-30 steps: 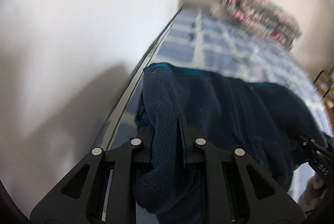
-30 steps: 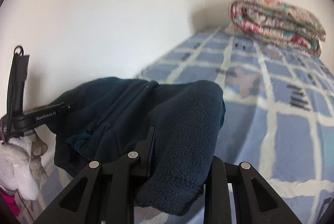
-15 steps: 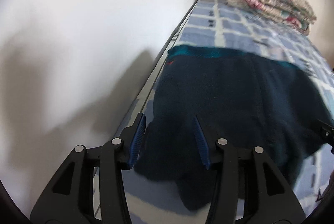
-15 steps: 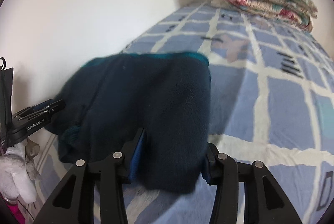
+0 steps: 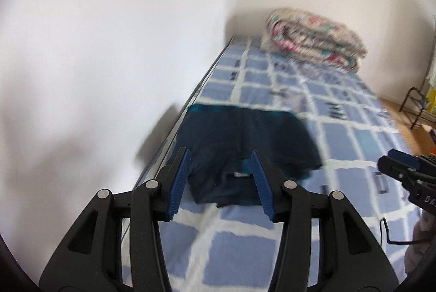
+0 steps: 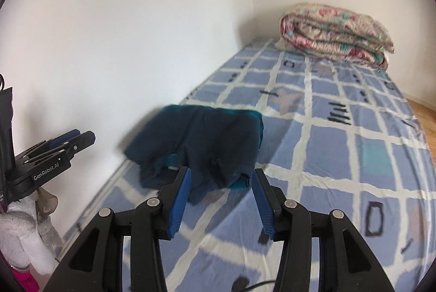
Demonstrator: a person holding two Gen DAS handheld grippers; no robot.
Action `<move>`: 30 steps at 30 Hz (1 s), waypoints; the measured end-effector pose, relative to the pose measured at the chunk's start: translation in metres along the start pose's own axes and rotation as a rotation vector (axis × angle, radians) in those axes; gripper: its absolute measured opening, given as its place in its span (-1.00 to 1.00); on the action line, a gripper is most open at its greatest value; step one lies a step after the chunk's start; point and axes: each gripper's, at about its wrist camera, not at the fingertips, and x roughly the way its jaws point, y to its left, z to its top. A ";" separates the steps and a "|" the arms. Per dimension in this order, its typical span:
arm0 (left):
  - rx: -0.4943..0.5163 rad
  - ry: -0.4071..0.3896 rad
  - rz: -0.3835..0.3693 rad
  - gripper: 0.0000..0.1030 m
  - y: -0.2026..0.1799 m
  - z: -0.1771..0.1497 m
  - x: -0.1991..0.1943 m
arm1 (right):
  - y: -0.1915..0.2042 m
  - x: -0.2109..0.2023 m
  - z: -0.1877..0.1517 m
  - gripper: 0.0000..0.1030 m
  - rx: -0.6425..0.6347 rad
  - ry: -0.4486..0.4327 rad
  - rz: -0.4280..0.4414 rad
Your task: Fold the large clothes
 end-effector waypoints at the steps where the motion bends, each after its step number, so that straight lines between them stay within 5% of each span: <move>1: 0.005 -0.009 -0.003 -0.05 -0.004 0.001 -0.013 | 0.003 -0.020 -0.001 -0.06 -0.008 -0.015 0.002; 9: 0.046 -0.144 -0.052 -0.05 -0.034 -0.005 -0.183 | 0.015 -0.162 -0.020 -0.03 -0.040 -0.125 0.031; 18: 0.120 -0.237 -0.076 -0.05 -0.063 -0.035 -0.325 | 0.020 -0.313 -0.058 0.04 -0.107 -0.241 0.025; 24: 0.155 -0.290 -0.101 -0.05 -0.080 -0.048 -0.384 | 0.011 -0.387 -0.079 0.13 -0.124 -0.314 0.018; 30: 0.185 -0.311 -0.098 0.17 -0.094 -0.062 -0.404 | -0.002 -0.409 -0.096 0.18 -0.103 -0.322 -0.013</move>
